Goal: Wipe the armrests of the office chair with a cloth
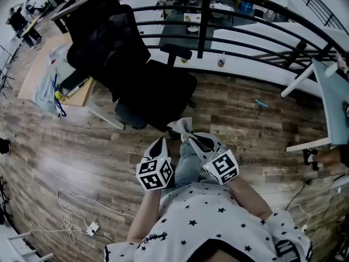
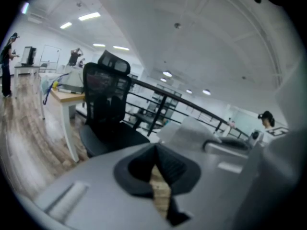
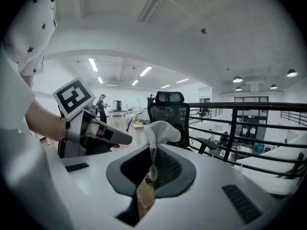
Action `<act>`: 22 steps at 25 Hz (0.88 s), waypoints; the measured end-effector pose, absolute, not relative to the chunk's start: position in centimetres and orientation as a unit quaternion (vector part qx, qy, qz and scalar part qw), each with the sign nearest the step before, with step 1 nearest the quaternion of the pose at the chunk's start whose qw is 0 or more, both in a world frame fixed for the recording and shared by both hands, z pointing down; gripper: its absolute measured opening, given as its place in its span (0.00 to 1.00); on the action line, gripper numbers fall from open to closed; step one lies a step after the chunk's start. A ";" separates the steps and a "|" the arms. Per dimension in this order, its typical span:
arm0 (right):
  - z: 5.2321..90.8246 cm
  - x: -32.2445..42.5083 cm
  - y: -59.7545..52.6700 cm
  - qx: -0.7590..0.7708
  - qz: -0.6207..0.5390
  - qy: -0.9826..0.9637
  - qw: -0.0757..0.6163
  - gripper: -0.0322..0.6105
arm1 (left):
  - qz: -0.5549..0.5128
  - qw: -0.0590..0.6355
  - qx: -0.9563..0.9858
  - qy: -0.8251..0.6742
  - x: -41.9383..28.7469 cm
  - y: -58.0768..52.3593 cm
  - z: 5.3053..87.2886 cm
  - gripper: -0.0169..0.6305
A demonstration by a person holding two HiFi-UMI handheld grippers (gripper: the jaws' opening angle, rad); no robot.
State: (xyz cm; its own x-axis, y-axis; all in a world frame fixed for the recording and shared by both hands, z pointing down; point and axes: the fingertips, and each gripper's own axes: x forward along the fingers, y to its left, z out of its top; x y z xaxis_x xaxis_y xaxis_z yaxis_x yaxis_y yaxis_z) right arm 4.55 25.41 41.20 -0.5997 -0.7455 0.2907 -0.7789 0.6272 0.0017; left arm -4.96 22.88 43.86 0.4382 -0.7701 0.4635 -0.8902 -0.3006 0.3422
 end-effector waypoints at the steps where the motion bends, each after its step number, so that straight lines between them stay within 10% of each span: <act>1: 41.2 5.0 25.1 0.431 0.064 -0.890 0.133 0.09 | 0.107 0.283 0.801 -0.516 -4.5 22.5 43.9 0.03; 22: 40.7 12.4 12.5 0.472 0.087 -0.868 0.127 0.09 | 0.125 0.286 0.817 -0.485 2.5 8.8 44.1 0.03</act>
State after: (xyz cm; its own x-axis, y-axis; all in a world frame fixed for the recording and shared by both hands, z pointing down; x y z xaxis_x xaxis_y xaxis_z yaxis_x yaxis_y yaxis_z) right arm 12.42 12.54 40.70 -0.5220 -0.7974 0.3029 -0.8416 0.5392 -0.0310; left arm 2.51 8.75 44.11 0.4980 -0.7215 0.4811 -0.8641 -0.3657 0.3460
